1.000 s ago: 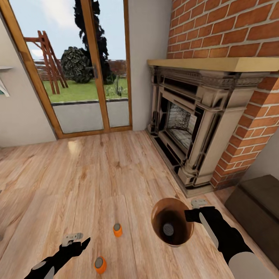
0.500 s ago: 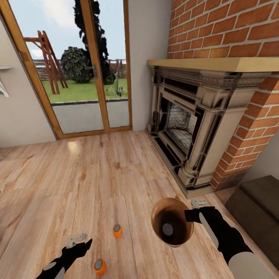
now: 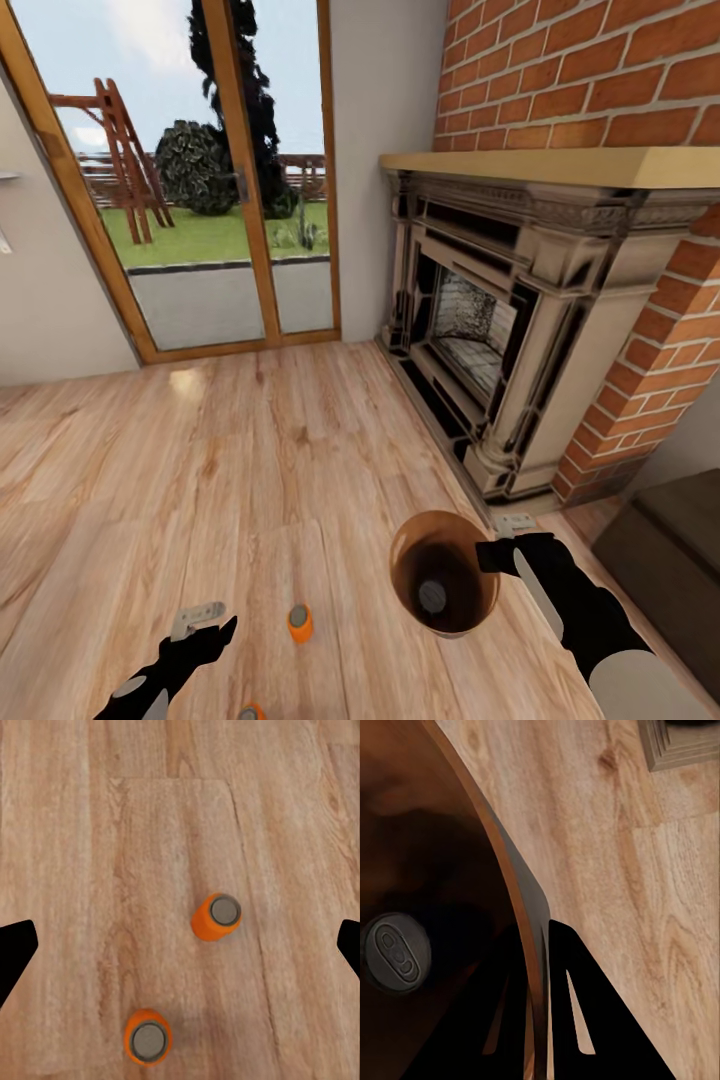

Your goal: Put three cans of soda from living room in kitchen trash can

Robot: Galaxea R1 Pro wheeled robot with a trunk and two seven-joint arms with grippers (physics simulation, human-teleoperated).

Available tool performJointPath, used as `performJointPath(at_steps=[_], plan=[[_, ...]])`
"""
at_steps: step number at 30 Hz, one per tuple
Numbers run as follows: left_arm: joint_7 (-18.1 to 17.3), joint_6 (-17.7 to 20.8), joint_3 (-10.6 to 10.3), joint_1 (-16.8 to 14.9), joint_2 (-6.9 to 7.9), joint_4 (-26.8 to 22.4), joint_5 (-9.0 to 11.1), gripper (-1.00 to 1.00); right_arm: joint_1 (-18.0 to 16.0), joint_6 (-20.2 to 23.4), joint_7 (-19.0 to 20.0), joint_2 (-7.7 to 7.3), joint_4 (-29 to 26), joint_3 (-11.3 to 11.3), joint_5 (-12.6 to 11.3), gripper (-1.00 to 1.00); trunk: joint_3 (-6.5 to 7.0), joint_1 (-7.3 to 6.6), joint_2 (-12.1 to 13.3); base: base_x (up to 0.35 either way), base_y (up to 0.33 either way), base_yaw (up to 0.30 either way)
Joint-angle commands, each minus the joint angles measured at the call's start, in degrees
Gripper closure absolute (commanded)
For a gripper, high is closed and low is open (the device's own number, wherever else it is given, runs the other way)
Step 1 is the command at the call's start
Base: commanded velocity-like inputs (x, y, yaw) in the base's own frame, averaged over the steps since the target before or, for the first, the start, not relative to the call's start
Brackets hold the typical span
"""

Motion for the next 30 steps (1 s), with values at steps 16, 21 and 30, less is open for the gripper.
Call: performJointPath(at_steps=[16, 21, 30], plan=[[0.0, -1.9, 0.0, 0.0, 0.01, 0.0, 0.0, -1.00, 0.0, 0.0, 0.4, 0.00, 0.0, 0.0, -0.7, 1.00, -0.85, 0.00, 0.0, 0.044, 0.000, 0.000], [0.0, -2.1, 0.0, 0.0, 0.03, 0.1, 0.0, -1.00, 0.0, 0.0, 0.4, -0.02, 0.0, 0.0, -0.7, 1.00, -1.31, 0.00, 0.0, 0.000, 0.000, 0.000], [0.0, -2.1, 0.0, 0.0, 0.01, 0.1, 0.0, -1.00, 0.0, 0.0, 0.4, 0.02, 0.0, 0.0, -0.7, 1.00, -2.13, 0.00, 0.0, 0.000, 0.000, 0.000]])
